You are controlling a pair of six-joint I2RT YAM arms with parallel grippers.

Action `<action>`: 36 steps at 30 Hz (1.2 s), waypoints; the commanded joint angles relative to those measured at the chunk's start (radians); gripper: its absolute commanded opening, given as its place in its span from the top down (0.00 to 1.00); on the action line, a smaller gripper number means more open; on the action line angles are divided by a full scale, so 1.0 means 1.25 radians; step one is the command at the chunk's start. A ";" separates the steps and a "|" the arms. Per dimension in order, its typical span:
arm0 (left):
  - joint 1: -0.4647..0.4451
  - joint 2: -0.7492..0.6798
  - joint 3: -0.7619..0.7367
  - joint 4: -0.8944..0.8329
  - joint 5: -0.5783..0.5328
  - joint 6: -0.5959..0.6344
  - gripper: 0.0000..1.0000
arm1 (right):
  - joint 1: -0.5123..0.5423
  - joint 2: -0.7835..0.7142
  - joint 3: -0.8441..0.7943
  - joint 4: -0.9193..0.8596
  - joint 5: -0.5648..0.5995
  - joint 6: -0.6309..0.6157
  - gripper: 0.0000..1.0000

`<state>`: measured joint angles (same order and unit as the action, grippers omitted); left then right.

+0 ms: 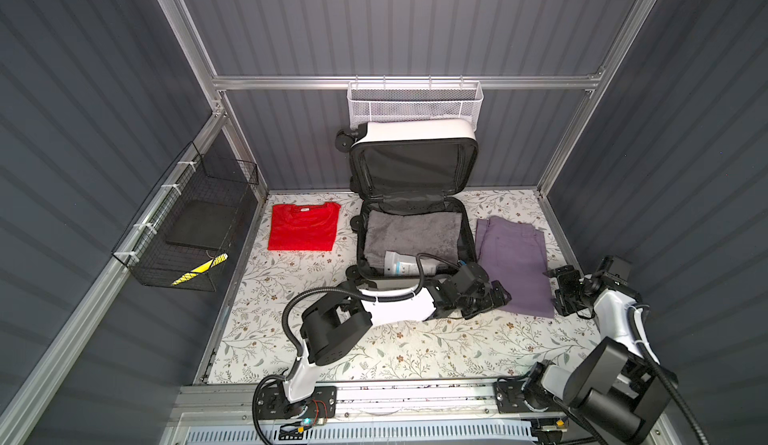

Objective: Pack the luggage

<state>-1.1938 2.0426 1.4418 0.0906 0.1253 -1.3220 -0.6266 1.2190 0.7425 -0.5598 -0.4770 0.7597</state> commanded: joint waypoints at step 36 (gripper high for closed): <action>-0.081 0.289 0.181 0.108 -0.294 -0.398 0.35 | 0.003 0.209 -0.030 0.066 0.011 -0.042 0.19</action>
<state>-1.2888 2.3600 1.6444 0.2447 -0.1974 -1.8038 -0.6247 1.4528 0.7345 -0.4526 -0.5240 0.7395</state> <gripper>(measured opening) 0.659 0.814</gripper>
